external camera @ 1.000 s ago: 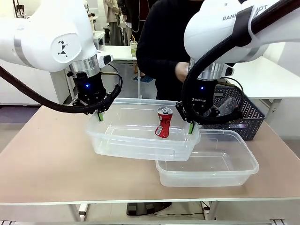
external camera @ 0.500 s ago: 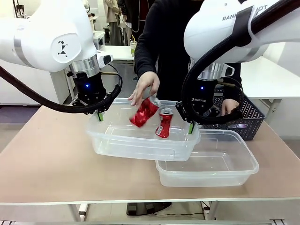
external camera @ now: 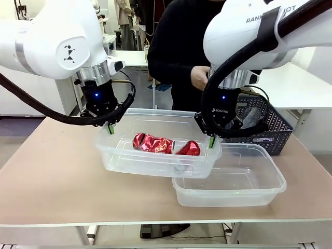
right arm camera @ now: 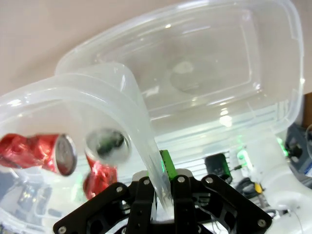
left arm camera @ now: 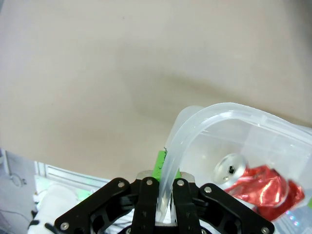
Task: Sort the waste into each basket.
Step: Offer the picked Organizing box to the human.
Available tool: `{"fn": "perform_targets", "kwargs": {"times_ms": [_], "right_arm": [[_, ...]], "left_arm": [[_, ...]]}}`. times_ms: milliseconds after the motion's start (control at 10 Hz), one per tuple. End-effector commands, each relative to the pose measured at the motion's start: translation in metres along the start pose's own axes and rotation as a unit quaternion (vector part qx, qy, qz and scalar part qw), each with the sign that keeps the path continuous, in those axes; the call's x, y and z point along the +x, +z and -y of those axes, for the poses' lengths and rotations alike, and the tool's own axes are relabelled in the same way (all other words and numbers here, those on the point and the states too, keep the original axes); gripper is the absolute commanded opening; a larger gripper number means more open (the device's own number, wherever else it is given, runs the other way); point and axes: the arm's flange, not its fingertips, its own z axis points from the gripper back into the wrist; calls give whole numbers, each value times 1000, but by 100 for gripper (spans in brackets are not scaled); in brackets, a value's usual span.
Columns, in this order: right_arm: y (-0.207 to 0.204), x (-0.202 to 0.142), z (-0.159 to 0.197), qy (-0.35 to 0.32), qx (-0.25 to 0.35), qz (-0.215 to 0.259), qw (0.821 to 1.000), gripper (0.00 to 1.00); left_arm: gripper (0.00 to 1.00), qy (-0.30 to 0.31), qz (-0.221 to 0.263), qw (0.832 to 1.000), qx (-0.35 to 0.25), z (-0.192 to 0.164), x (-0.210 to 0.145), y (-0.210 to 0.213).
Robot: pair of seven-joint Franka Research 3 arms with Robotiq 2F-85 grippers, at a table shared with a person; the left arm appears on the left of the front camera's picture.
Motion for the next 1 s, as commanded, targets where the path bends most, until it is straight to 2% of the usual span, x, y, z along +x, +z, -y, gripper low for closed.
{"fn": "perform_targets", "kwargs": {"times_ms": [0, 900], "right_arm": [[-1, 1, 3, -6, -1, -6, 1000, 5], [-1, 1, 3, -6, -1, -6, 1000, 5]], "left_arm": [[4, 15, 6, 1000, -5, -1, 3, 6], [4, 15, 6, 1000, -5, -1, 3, 6]]}}
